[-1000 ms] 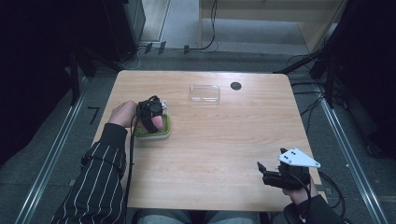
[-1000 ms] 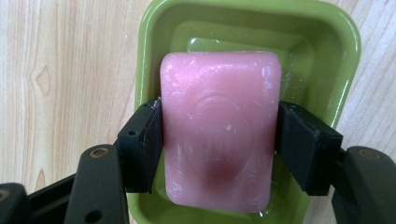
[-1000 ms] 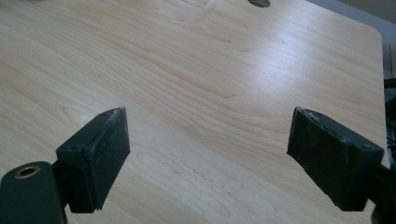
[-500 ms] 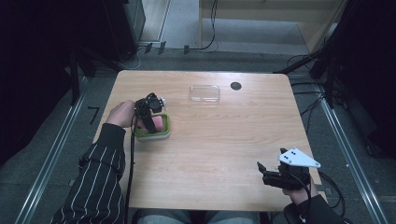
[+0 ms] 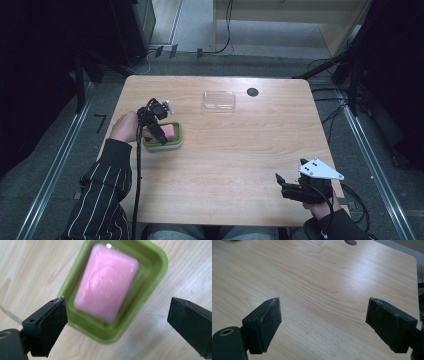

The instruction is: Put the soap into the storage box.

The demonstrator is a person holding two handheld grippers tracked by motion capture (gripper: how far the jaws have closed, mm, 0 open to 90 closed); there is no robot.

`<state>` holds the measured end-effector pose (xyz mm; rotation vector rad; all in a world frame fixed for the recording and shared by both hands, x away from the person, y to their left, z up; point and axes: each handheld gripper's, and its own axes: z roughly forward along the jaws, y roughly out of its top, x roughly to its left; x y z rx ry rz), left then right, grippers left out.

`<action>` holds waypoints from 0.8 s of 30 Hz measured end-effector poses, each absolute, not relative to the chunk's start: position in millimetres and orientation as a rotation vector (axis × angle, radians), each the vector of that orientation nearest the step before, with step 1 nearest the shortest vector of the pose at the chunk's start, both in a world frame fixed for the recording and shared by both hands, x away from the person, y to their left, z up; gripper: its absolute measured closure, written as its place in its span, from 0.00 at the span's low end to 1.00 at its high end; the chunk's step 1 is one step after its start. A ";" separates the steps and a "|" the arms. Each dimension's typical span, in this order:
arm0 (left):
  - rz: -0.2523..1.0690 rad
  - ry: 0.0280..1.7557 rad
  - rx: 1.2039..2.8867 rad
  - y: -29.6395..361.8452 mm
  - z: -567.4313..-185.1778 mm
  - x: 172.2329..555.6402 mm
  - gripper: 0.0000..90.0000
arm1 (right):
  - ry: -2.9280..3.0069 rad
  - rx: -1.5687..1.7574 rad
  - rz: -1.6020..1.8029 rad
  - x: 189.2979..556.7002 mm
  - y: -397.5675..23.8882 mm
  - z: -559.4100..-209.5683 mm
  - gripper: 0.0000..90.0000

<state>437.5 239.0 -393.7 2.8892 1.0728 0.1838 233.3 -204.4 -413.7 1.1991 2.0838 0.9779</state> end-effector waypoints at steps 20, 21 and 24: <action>0.062 1.235 2.831 244.4 -399.0 402.9 0.04 | 2.086 1.189 0.985 234.1 -203.5 -413.6 0.15; 0.052 1.243 2.827 245.0 -400.5 398.5 0.04 | 2.086 1.189 0.984 234.1 -203.5 -413.7 0.15; 0.041 1.247 2.825 245.4 -401.7 394.0 0.04 | 2.086 1.189 0.985 234.1 -203.6 -413.7 0.15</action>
